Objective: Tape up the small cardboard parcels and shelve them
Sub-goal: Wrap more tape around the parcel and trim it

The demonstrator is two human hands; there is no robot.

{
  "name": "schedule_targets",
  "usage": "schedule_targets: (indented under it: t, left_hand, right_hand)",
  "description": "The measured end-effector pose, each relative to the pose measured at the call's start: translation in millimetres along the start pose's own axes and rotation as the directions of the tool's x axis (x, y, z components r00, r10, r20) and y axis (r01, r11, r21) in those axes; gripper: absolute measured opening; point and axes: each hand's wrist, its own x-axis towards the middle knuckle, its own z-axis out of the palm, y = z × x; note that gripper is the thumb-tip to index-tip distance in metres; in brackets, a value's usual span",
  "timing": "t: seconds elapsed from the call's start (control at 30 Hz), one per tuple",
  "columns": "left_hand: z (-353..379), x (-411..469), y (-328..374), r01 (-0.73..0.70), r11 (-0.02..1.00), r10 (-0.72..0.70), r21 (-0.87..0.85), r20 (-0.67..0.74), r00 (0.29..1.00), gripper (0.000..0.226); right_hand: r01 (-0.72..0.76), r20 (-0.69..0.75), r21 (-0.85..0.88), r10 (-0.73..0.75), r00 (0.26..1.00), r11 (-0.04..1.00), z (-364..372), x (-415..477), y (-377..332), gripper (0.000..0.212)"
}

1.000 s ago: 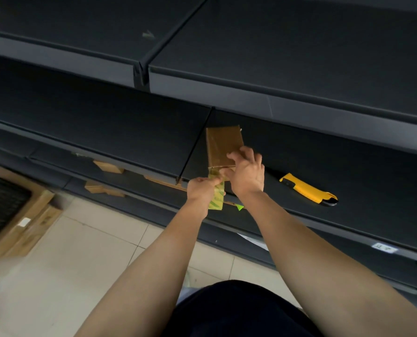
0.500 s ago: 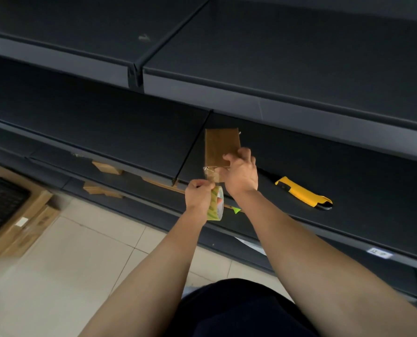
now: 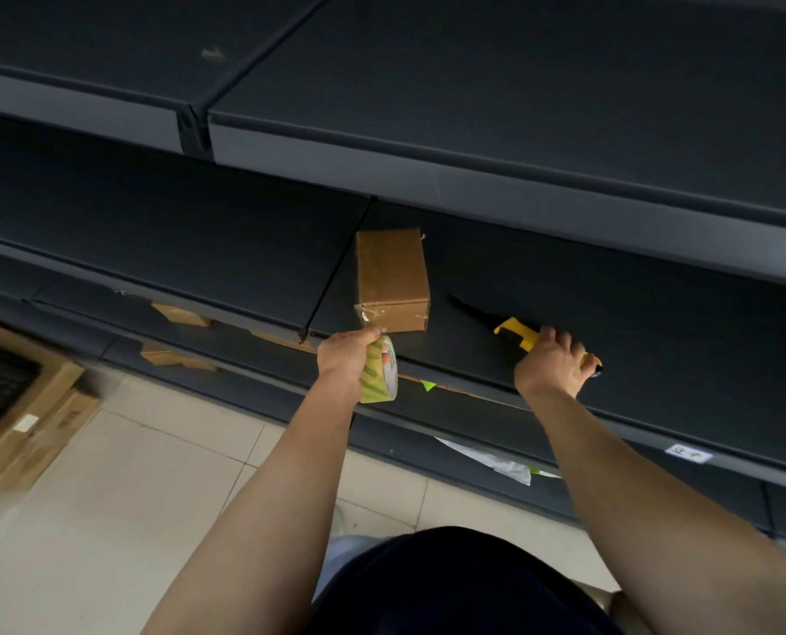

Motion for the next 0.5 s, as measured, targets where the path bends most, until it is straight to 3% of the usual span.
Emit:
schedule_targets:
  t: [0.17,0.27,0.37,0.5]
  left_hand:
    - [2.9,-1.0,0.6,-0.008,1.0,0.01,0.029,-0.042,0.999,0.018]
    - [3.3,-1.6,0.7,-0.018,1.0,0.018,0.014,-0.066,0.998,0.022]
    - [4.7,-2.7,1.8,-0.024,1.0,0.024,0.004,-0.07,0.997,0.026]
    - [6.0,-5.5,5.0,-0.037,0.999,0.037,0.008,-0.046,0.998,0.026]
  right_hand:
    - [0.005,0.019,-0.024,-0.005,1.0,1.0,-2.5,-1.0,6.8,0.043]
    - [0.023,-0.048,0.098,-0.019,0.999,0.995,4.0,-12.8,20.7,0.035]
    - [0.23,-0.103,0.306,-0.208,0.973,0.924,3.5,-23.3,25.2,0.036]
    - [0.412,0.132,0.383,-0.491,0.861,0.827,-11.7,-27.2,4.1,0.035]
